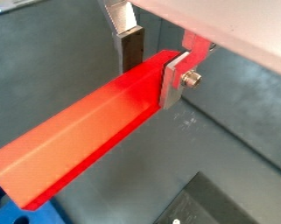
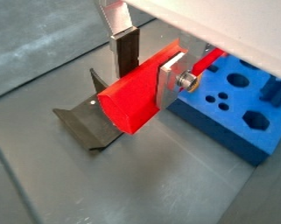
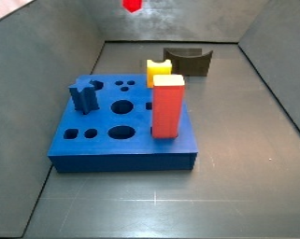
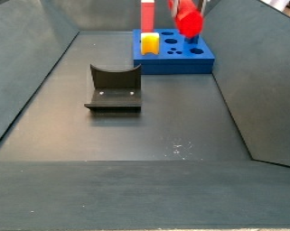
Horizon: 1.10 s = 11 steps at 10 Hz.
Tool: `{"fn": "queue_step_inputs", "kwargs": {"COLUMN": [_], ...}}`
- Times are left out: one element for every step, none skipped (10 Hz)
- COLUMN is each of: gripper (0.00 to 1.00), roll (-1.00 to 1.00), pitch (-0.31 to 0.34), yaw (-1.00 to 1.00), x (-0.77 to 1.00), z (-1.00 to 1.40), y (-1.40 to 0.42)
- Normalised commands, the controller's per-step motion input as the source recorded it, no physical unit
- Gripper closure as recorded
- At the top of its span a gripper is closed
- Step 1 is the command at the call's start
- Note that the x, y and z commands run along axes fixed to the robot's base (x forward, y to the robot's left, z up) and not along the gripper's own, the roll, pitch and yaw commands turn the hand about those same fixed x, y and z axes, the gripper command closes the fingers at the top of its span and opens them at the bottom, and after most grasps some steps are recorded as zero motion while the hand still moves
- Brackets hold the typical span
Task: Pick up the hexagon object. Move up. Place the hexagon object on the fixture. Regrasp the hexagon object. Move to above the board. Insert the hexagon object.
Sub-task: Place the hexagon object on the fixture.
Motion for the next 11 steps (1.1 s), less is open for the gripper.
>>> {"fn": "queue_step_inputs", "kwargs": {"gripper": [1.0,1.0,1.0,1.0,1.0,1.0,1.0,1.0,1.0,1.0,1.0], "roll": [-1.0,-1.0,-1.0,-1.0,-1.0,-1.0,-0.95,-0.81,-0.66,-0.51,-0.32], "pitch": [0.113,0.127,0.15,0.156,0.156,0.162,0.155,0.131,0.106,0.086,0.067], "yaw": [0.02,0.01,0.0,-0.01,-0.04,-0.06,-0.08,-0.09,-0.1,-0.1,-0.1], "x": [1.0,1.0,1.0,1.0,1.0,1.0,1.0,1.0,1.0,1.0,1.0], "z": [-0.18,-0.15,-0.12,-0.12,-0.1,-0.09,-0.07,-0.06,-0.05,-0.05,-0.04], "y": [0.09,0.08,0.08,0.08,0.07,0.07,0.07,0.07,0.07,0.06,0.06]}}
